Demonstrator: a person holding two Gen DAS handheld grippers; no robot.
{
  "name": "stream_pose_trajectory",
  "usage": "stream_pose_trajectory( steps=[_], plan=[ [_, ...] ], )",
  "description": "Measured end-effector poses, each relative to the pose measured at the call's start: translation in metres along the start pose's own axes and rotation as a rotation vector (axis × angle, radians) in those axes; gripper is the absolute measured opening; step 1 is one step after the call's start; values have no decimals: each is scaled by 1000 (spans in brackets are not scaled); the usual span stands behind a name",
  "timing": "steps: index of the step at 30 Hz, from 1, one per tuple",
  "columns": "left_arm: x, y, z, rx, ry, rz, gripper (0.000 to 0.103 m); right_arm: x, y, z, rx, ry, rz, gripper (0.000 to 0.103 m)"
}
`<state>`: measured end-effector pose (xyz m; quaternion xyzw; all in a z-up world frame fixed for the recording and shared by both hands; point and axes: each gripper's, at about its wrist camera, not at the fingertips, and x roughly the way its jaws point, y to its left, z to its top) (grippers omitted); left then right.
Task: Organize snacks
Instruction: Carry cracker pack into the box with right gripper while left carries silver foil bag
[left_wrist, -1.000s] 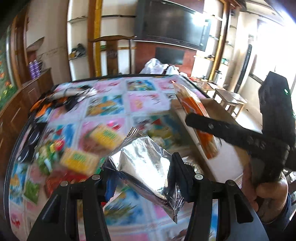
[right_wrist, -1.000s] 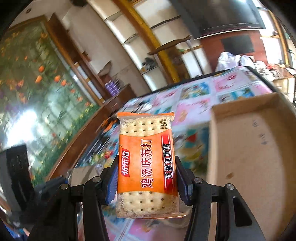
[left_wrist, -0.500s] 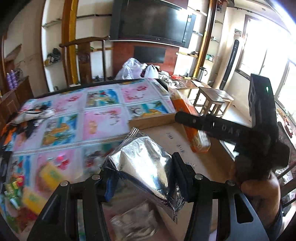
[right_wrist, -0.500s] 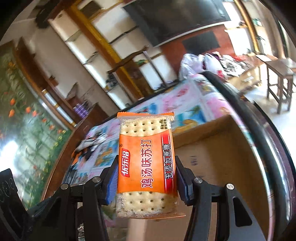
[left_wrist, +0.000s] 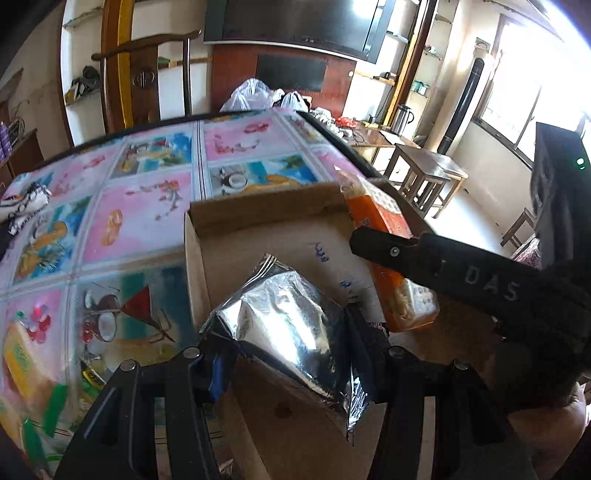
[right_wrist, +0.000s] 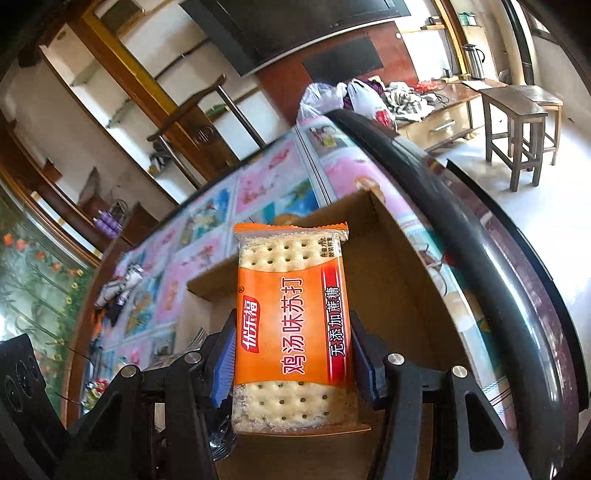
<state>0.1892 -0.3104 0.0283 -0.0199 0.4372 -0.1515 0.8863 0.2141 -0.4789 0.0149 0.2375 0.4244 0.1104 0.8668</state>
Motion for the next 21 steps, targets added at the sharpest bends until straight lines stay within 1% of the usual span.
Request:
stream_pose_trajectory(
  steps=[3, 5, 11, 21],
  plan=[
    [7, 4, -2, -18, 37, -36, 53, 1, 4, -3, -16, 4, -18, 57],
    [7, 5, -3, -24, 41, -45, 53, 2, 4, -4, -22, 4, -34, 57],
    [6, 0, -5, -9, 38, -45, 54, 11, 5, -9, -28, 39, -74, 57],
    [8, 2, -5, -14, 40, -42, 54, 12, 8, -11, -30, 44, -83, 58]
  ],
)
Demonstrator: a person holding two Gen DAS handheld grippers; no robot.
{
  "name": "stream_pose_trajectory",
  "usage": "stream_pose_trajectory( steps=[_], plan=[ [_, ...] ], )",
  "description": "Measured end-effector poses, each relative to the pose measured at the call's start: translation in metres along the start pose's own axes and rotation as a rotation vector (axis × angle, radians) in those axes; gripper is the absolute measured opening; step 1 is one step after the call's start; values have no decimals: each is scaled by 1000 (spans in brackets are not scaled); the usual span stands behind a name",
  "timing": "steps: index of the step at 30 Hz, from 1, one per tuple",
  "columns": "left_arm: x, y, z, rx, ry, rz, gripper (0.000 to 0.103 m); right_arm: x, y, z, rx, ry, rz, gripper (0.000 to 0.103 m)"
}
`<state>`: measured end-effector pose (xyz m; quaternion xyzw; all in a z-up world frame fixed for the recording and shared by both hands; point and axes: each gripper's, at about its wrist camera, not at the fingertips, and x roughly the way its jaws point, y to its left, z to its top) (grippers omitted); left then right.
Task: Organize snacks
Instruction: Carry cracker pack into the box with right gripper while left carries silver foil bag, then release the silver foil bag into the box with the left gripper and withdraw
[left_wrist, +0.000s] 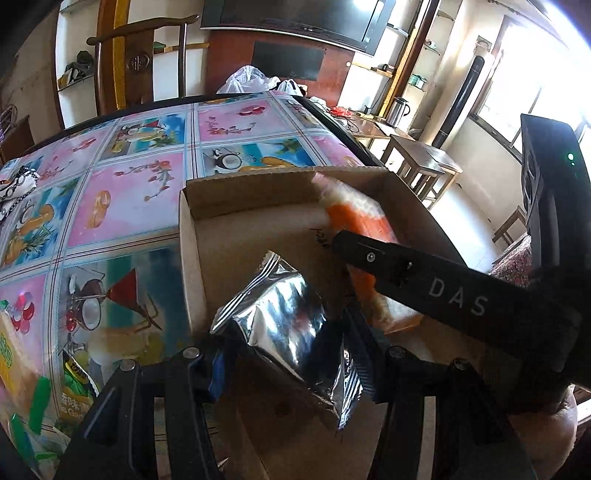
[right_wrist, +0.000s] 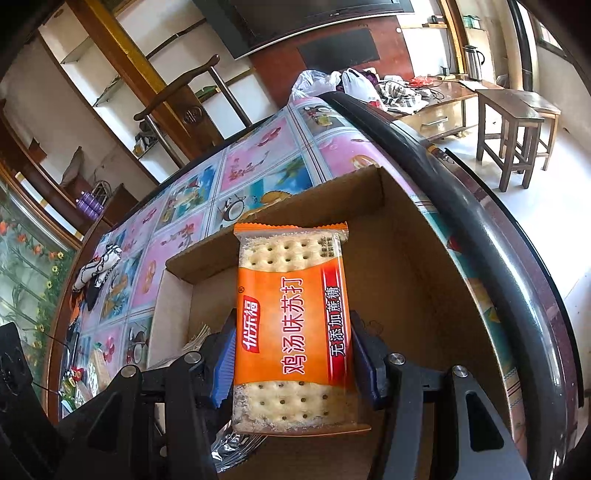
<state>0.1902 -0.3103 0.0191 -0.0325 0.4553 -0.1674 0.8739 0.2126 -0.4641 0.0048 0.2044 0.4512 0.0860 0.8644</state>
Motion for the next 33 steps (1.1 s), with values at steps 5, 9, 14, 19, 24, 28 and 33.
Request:
stream_pose_trajectory(
  steps=[5, 9, 14, 19, 24, 28, 33],
  plan=[
    [0, 2, 0, -2, -2, 6, 54, -4, 3, 0, -5, -13, 5, 59],
    [-3, 1, 1, 6, -10, 26, 54, -9, 4, 0, -4, -24, 13, 59],
    [-11, -1, 2, 13, -30, 51, 60, -15, 2, 2, 7, -42, 16, 59],
    [-23, 2, 5, -3, -60, 56, 65, -21, 3, 3, 15, -60, 19, 59],
    [-35, 3, 5, -1, -85, 68, 67, -27, 5, 4, 12, -77, 27, 59],
    [-49, 8, 1, -7, -96, 66, 67, -32, 13, 2, -9, -91, 36, 59],
    [-77, 22, -12, -16, -131, 88, 68, -37, 29, -2, -55, -105, 49, 59]
  ],
)
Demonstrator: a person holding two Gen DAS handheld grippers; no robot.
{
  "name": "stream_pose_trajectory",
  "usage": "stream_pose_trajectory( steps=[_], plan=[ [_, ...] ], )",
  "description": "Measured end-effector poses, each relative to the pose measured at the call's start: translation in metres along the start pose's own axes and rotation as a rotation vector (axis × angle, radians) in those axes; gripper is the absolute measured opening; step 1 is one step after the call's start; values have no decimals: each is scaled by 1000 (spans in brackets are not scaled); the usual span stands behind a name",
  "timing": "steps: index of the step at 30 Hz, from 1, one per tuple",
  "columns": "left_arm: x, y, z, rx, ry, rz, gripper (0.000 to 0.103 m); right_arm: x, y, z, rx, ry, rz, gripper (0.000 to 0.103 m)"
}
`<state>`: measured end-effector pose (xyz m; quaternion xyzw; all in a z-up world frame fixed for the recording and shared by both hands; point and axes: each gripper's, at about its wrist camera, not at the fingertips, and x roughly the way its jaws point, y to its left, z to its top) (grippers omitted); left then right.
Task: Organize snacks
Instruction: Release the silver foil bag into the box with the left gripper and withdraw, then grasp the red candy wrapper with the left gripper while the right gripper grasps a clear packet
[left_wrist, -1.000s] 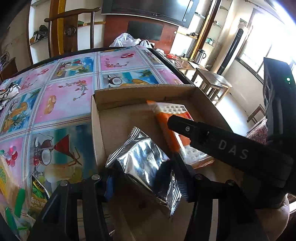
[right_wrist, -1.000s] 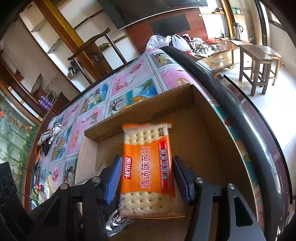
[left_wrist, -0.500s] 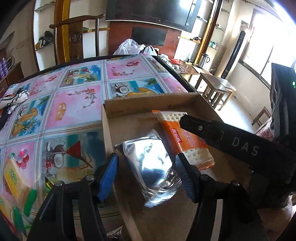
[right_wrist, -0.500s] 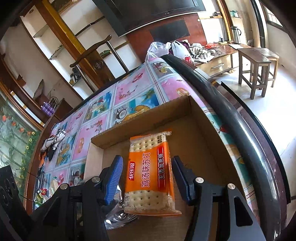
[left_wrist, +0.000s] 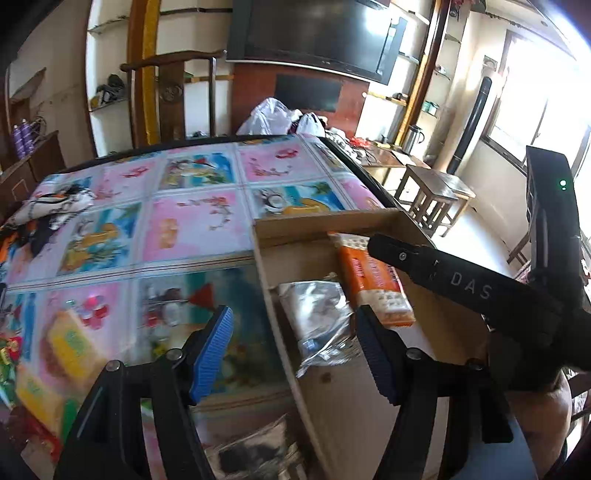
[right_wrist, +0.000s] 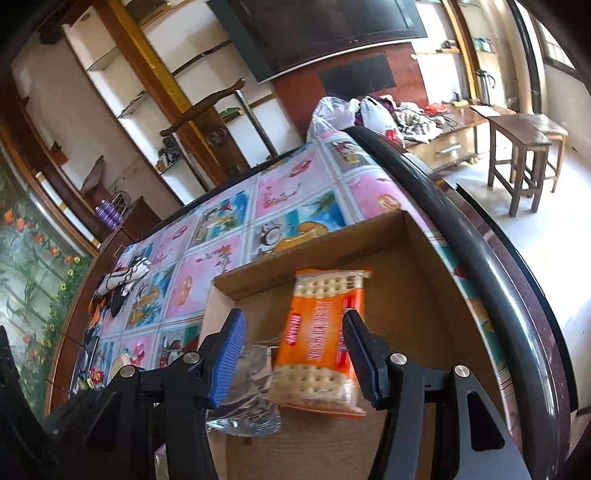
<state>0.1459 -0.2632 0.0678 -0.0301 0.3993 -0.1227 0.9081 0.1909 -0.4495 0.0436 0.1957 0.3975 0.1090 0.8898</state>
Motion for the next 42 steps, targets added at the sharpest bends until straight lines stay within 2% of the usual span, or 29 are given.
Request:
stream_pose_trajectory(
  steps=[8, 11, 14, 18, 20, 25, 29, 34, 36, 38, 39, 42],
  plan=[
    [-39, 41, -31, 25, -38, 77, 71, -6, 37, -13, -134, -25, 19, 59],
    [-50, 67, -42, -2, -34, 93, 71, -6, 57, -23, -197, -19, 39, 59],
    [-65, 95, -52, -51, -34, 93, 71, -4, 77, -35, -262, -3, 81, 60],
    [-89, 132, -71, -102, -35, 100, 73, 4, 106, -58, -345, 70, 191, 60],
    [-99, 146, -83, -103, -31, 118, 74, 7, 117, -67, -380, 96, 219, 60],
    [-105, 163, -109, -47, 24, 141, 75, 11, 133, -83, -428, 115, 225, 60],
    [-101, 158, -129, 65, 73, 153, 78, 11, 134, -83, -421, 110, 225, 60],
    [-87, 143, -142, 155, 104, 179, 78, 9, 135, -85, -436, 108, 224, 60],
    [-82, 140, -143, 168, 111, 188, 75, 9, 136, -86, -438, 105, 222, 60],
    [-77, 141, -143, 163, 128, 191, 57, 9, 136, -85, -436, 105, 223, 60],
    [-72, 142, -144, 155, 144, 199, 54, 9, 136, -86, -436, 104, 222, 60],
    [-69, 144, -142, 127, 128, 186, 45, 9, 136, -86, -442, 103, 222, 60]
  ],
)
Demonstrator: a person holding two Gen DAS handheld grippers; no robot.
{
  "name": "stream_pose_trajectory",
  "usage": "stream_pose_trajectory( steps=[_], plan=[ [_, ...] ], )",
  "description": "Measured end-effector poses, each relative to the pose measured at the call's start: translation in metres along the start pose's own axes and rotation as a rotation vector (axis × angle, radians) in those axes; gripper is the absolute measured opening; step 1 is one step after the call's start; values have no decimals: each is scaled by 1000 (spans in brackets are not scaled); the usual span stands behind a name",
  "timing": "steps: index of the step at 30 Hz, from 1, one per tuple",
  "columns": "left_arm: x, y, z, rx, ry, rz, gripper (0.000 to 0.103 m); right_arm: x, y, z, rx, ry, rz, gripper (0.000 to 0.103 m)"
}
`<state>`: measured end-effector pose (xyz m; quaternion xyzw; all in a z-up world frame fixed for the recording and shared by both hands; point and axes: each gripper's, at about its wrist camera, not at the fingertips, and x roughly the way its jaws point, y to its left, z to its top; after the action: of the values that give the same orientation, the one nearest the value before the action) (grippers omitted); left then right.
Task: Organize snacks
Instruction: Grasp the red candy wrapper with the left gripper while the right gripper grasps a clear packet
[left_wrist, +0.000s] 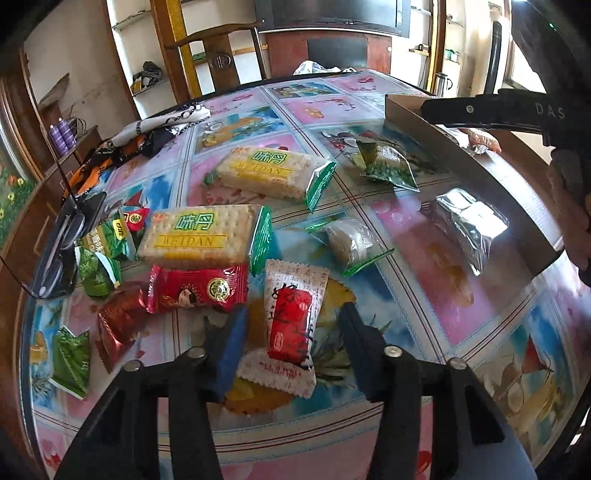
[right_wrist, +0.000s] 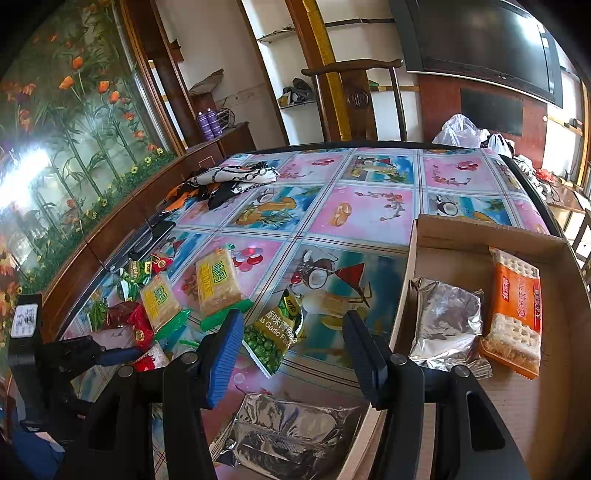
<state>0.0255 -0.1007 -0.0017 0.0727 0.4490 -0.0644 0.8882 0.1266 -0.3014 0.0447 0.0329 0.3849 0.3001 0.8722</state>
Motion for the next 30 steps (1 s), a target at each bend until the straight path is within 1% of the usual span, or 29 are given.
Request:
stream_pose_trajectory(
  steps=[2, 4, 6, 8, 11, 15, 17, 19, 21, 23, 25, 27, 29, 30],
  plan=[
    [1, -2, 1, -8, -18, -11, 28, 0, 2, 0, -6, 0, 0, 60],
    [3, -6, 2, -3, -35, 4, 27, 0, 4, 0, -14, 2, 3, 60],
    [4, -5, 4, -11, -37, -1, 21, 0, 9, 0, -19, 5, 11, 60],
    [1, -3, 6, -26, -51, -20, 20, 0, 15, -1, -25, 7, 18, 60],
    [-10, 5, 8, -62, -100, -56, 20, 2, 29, -2, -31, 19, 38, 60],
    [-19, 16, 11, -110, -144, -54, 20, 14, 52, -5, -12, 64, 66, 60],
    [-23, 25, 11, -146, -164, -50, 20, 22, 64, -10, -11, 92, 51, 60],
    [-27, 35, 11, -190, -181, -48, 20, 33, 76, -16, -44, 131, 32, 59],
    [-28, 41, 12, -223, -185, -58, 20, 41, 84, -21, -63, 154, 19, 58],
    [-29, 44, 12, -238, -190, -38, 20, 50, 91, -26, -74, 180, 38, 58],
    [-29, 46, 11, -248, -188, -46, 20, 56, 95, -29, -90, 189, 30, 58],
    [-29, 46, 11, -257, -185, -52, 21, 63, 102, -34, -118, 203, 50, 58],
    [-29, 46, 11, -257, -184, -52, 21, 68, 109, -39, -162, 213, 9, 49],
    [-29, 46, 11, -258, -182, -57, 21, 72, 112, -43, -195, 219, -17, 35]
  ],
)
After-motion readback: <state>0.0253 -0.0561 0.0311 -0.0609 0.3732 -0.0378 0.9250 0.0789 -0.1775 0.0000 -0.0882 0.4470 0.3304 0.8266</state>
